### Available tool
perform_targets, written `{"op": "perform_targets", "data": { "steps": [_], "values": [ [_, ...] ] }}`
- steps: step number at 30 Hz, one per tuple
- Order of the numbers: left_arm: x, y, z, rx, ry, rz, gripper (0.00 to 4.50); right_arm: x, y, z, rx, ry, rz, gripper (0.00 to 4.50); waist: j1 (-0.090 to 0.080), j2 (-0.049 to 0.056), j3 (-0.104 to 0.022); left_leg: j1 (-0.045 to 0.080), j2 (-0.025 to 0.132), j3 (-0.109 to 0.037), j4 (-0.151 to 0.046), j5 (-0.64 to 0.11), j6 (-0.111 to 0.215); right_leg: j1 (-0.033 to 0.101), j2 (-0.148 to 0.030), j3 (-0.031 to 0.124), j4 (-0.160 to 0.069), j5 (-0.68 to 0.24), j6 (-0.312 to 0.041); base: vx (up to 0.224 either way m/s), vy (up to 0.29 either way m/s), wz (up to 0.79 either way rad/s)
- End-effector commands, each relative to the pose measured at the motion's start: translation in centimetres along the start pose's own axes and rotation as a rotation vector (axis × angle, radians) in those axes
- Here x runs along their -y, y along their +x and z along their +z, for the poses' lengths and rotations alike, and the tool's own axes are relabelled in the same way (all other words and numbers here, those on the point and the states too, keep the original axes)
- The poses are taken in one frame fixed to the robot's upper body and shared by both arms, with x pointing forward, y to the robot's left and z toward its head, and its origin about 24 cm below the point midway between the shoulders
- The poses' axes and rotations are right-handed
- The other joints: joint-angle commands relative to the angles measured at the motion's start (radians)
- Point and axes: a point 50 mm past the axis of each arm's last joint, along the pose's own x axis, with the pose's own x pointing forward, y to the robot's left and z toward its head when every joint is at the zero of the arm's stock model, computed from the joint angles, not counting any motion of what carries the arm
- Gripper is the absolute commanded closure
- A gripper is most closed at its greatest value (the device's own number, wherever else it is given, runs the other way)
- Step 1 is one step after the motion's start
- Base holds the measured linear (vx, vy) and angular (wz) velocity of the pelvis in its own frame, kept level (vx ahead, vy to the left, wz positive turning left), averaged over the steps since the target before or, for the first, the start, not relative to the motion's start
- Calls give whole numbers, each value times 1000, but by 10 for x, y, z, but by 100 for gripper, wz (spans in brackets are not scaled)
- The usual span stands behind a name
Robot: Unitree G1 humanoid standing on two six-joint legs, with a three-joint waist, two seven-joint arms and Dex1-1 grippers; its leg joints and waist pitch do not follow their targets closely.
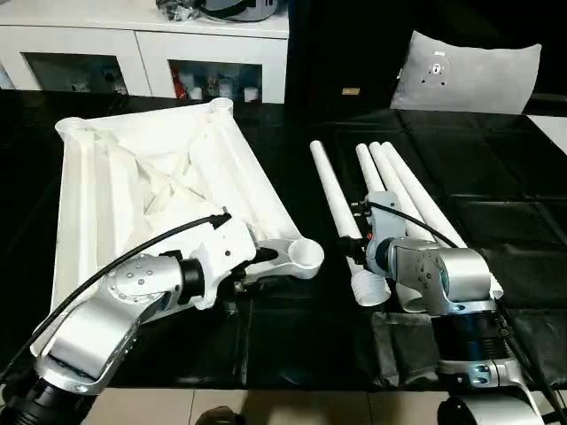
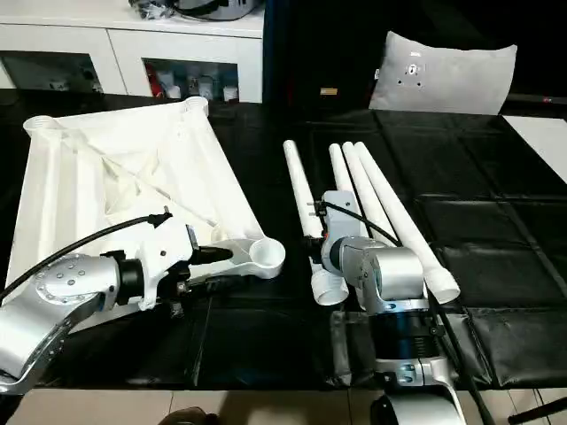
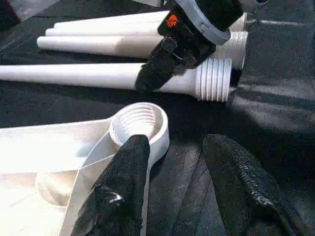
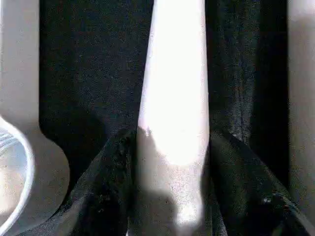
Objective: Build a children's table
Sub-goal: Pick table leg
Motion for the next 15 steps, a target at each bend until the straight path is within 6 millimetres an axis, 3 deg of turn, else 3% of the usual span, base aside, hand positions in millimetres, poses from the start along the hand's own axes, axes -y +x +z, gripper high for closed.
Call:
{"op": "perform_targets", "data": {
  "steps": [1,4,6,12,15],
  "values": [
    [-5,0,4,11,18,29,238,6,2,-5,-13,30,-29,258,0,11,-57,30,100,-37,-81,-160,-89,18,-133,65,-76,-17,-159,0,0,0],
    [-8,0,5,26,5,62,238,5,0,1,60,25,-10,262,0,12,-57,29,99,-38,-82,-170,-90,18,-133,65,-78,-41,-154,0,0,0],
    [-15,0,9,77,-41,115,238,0,-5,15,209,30,63,263,0,12,-56,29,101,-35,-80,-191,-90,16,-138,67,-81,-53,-154,0,0,0],
    [-42,0,17,205,-172,320,201,-8,-24,36,393,185,300,264,3,8,-61,25,102,-38,-76,-136,-40,23,-136,64,-77,26,-172,0,0,0],
    [-57,3,32,303,-242,406,170,-11,-39,45,535,233,494,264,9,7,-65,27,102,-34,-70,-121,-21,24,-139,63,-76,55,-180,0,0,0]
  ]
}}
